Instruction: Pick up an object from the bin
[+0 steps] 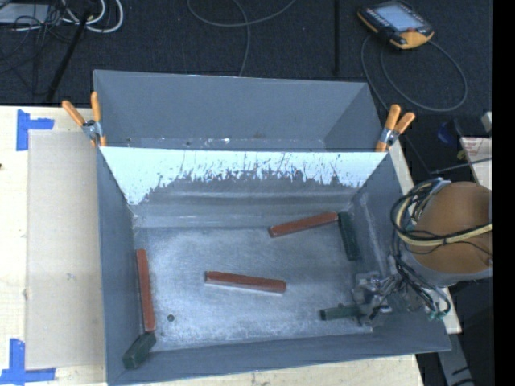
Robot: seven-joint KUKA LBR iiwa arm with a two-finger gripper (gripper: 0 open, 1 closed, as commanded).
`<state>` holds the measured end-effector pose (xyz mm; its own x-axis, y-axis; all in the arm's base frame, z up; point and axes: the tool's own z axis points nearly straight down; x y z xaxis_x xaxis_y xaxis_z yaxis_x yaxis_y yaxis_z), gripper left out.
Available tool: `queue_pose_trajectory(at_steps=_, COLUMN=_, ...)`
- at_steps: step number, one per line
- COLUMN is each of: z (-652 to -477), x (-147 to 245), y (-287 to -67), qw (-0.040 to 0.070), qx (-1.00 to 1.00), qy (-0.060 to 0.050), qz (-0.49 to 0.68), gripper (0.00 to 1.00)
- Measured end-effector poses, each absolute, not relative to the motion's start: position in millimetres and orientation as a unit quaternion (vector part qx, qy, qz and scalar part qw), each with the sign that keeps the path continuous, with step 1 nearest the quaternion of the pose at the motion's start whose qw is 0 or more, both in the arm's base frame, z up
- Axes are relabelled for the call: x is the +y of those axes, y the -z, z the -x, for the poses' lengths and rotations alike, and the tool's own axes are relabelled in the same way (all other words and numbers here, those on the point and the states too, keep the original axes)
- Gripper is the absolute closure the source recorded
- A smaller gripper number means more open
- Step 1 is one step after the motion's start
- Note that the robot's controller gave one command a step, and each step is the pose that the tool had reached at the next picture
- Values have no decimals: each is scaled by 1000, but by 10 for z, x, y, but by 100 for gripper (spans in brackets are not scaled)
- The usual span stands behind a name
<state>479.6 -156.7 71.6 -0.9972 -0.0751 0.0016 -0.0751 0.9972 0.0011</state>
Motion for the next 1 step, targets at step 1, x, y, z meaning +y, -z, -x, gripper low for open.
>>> queue_pose_trajectory(at_steps=1, z=-5009, x=-1236, y=-1876, qw=0, qx=-1000, qy=0, qz=-28, gripper=100)
